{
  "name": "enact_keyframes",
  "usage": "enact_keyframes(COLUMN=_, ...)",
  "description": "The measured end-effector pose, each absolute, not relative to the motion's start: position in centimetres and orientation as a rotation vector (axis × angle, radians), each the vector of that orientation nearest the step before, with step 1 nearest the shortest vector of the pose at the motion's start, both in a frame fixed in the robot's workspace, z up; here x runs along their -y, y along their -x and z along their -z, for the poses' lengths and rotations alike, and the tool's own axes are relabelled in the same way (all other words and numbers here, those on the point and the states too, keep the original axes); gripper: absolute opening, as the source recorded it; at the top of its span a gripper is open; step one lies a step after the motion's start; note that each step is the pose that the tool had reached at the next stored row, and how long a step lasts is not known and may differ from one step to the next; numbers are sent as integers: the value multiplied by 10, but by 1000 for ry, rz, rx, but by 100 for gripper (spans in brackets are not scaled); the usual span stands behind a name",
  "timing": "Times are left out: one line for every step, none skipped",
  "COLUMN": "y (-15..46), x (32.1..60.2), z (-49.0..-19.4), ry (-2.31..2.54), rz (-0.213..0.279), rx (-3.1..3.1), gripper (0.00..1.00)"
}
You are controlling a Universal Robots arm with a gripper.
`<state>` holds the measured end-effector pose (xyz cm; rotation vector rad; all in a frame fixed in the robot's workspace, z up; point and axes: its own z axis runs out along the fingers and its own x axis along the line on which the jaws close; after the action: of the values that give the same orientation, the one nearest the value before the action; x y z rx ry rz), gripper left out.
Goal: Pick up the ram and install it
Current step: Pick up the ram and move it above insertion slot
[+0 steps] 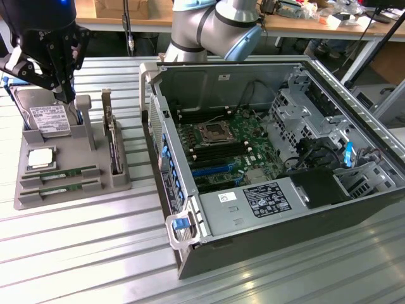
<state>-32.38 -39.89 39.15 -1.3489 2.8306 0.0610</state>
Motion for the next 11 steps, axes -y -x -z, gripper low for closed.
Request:
enact_keyframes(y=324, x=399, z=-392, ry=1357, rz=-61, rx=-2827, gripper=11)
enact_keyframes(y=324, x=399, z=-392, ry=1364, rz=-61, rx=-2824, gripper=11)
enact_keyframes(y=324, x=399, z=-392, ry=1373, rz=-61, rx=-2820, gripper=11)
enact_keyframes(y=324, x=399, z=-392, ry=1382, rz=-61, rx=-2815, gripper=11)
enact_keyframes(y=324, x=399, z=-392, ry=1394, rz=-60, rx=-2810, gripper=11)
enact_keyframes(y=324, x=399, z=-392, ry=1404, rz=-60, rx=-2805, gripper=11)
enact_keyframes(y=324, x=399, z=-392, ry=1420, rz=-60, rx=-2797, gripper=11)
enact_keyframes(y=324, x=399, z=-392, ry=1429, rz=-60, rx=-2793, gripper=11)
enact_keyframes(y=324, x=399, z=-392, ry=1435, rz=-60, rx=-2790, gripper=11)
enact_keyframes(y=324, x=399, z=-392, ry=1440, rz=-60, rx=-2787, gripper=11)
enact_keyframes(y=324, x=399, z=-392, ry=1451, rz=-59, rx=-2782, gripper=11)
